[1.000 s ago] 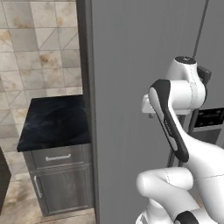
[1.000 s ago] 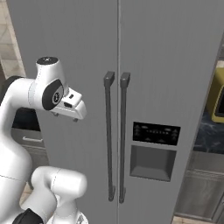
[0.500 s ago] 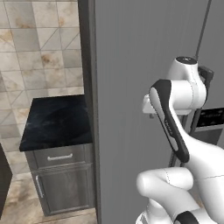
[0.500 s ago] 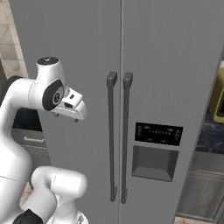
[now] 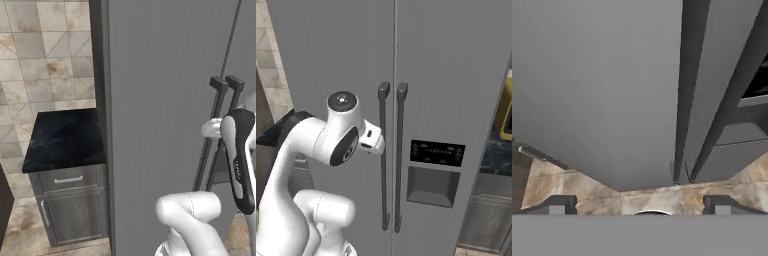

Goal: Open the freezer door, pick up the ice cube tray from the freezer, and place it on the dining counter.

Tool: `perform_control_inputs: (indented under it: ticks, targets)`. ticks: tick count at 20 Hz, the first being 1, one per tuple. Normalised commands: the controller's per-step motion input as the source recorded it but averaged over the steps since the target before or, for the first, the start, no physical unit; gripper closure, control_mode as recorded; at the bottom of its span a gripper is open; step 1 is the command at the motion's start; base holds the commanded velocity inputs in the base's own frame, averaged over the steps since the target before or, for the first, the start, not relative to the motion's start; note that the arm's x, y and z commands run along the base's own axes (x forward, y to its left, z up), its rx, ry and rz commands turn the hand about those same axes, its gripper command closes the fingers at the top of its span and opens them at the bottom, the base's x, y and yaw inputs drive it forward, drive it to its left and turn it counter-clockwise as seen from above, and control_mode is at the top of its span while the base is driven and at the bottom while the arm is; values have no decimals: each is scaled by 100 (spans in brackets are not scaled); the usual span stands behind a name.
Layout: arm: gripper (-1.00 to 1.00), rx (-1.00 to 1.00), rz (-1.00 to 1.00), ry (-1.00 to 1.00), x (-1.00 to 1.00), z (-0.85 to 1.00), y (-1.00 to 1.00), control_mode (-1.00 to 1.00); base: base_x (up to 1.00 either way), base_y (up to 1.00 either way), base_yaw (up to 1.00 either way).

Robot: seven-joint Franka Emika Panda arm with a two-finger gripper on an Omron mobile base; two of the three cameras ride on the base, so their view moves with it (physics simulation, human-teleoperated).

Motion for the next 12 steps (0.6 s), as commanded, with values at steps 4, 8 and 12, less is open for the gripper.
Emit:
perform_control_inputs:
  ticks: [4, 8, 12]
  targets:
    - [-100, 0, 2, -38, -46, -18, -98, -100, 0, 0, 0]
    - [-100, 0, 0, -37, -27, -21, -78, -100, 0, 0, 0]
    - [-100, 0, 0, -30, 4, -25, -62, -100, 0, 0, 0]
